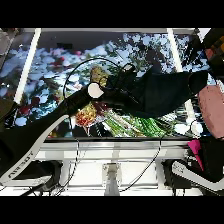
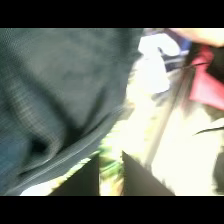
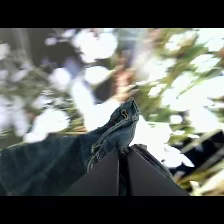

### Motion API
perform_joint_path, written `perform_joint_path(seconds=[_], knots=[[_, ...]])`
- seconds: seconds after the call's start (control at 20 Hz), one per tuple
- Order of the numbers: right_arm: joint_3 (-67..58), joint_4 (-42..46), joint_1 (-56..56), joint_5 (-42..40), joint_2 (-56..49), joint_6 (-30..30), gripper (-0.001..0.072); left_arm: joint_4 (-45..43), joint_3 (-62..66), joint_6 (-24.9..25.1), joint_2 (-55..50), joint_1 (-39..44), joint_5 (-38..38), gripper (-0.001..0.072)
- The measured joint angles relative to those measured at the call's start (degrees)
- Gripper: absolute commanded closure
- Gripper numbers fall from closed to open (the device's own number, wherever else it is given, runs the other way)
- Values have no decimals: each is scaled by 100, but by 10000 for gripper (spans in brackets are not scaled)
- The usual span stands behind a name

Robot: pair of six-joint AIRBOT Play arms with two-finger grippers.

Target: Fold the clothes and pants, and hang the long-sleeved shirts on hangers.

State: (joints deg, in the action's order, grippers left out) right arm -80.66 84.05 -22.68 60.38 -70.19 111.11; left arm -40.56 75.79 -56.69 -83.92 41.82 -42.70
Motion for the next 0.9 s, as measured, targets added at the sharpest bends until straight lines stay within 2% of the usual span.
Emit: perform_joint_path(seconds=[0.1, 0.3, 0.45, 0.6, 0.65, 0.7, 0.75, 0.8, 0.9], knots=[[-7, 240, -118, 136, -4, -44, 696, -374, 0, -199, -2, -284, -103, 697], [-9, 538, -354, 319, -83, -247, 697, -874, -98, -966, -7, -1237, -177, 698], [-7, 435, -579, 481, -212, -544, 697, -820, -481, -1388, -4, -1974, -249, 698], [-7, -90, -763, 708, -415, -1027, 696, -533, -1132, -1827, 2, -2455, -297, 689], [-7, -299, -793, 769, -481, -1176, 696, -439, -1353, -1967, 2, -2549, -317, 649], [-7, -535, -813, 817, -549, -1316, 696, -380, -1534, -2076, -9, -2605, -321, 501], [-7, -761, -831, 848, -601, -1432, 696, -299, -1694, -2221, -42, -2647, -321, 289], [-7, -984, -841, 855, -651, -1545, 696, -199, -1797, -2352, -87, -2669, -315, 196], [-7, -1342, -855, 861, -713, -1727, 695, 249, -1937, -2562, -234, -2669, -223, 207]])
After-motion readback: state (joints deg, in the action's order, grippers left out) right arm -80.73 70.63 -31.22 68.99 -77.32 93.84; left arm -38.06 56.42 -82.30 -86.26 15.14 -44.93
